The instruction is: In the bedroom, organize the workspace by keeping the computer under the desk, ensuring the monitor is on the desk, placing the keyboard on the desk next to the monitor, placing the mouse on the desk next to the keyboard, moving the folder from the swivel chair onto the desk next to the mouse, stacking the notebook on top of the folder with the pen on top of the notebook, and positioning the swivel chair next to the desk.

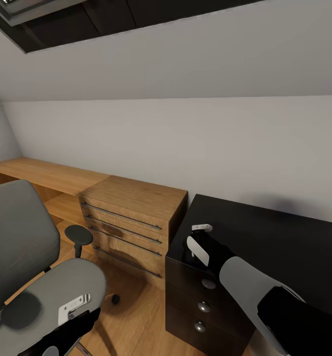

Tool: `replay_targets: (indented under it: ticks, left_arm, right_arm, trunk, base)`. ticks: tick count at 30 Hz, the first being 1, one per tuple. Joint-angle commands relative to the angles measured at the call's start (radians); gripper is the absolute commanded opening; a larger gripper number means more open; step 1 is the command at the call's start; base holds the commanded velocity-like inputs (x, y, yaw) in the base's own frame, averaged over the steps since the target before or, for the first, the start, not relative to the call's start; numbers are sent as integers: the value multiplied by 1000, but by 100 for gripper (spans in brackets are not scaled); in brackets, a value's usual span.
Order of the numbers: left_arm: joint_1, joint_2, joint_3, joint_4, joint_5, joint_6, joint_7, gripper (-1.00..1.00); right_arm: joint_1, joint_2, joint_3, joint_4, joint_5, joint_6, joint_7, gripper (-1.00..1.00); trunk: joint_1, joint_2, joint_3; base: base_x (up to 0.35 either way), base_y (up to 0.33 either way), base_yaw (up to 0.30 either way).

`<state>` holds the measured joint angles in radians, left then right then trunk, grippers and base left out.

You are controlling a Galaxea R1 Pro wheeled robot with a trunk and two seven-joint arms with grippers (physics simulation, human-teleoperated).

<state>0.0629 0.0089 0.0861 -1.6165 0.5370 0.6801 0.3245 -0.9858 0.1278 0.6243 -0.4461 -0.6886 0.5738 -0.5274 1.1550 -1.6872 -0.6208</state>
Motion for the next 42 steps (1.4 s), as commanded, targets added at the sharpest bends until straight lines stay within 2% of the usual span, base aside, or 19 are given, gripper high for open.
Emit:
replay_targets:
  ticks: [1, 13, 42]
  left_arm:
    - [0, 0, 0, -2, 11, 3, 8, 100]
    - [0, 0, 0, -2, 11, 2, 8, 100]
    - [0, 0, 0, -2, 11, 1, 5, 100]
  right_arm:
    - [-1, -1, 9, 13, -9, 10, -8, -100]
    - [-1, -2, 8, 8, -9, 36, -7, -100]
    - [-1, -4, 0, 4, -16, 38, -5, -100]
  trunk:
    - [0, 0, -1]
    - [0, 0, -1]
    - [0, 0, -1]
  base:
    - [0, 0, 0]
    - [0, 0, 0]
    - [0, 0, 0]
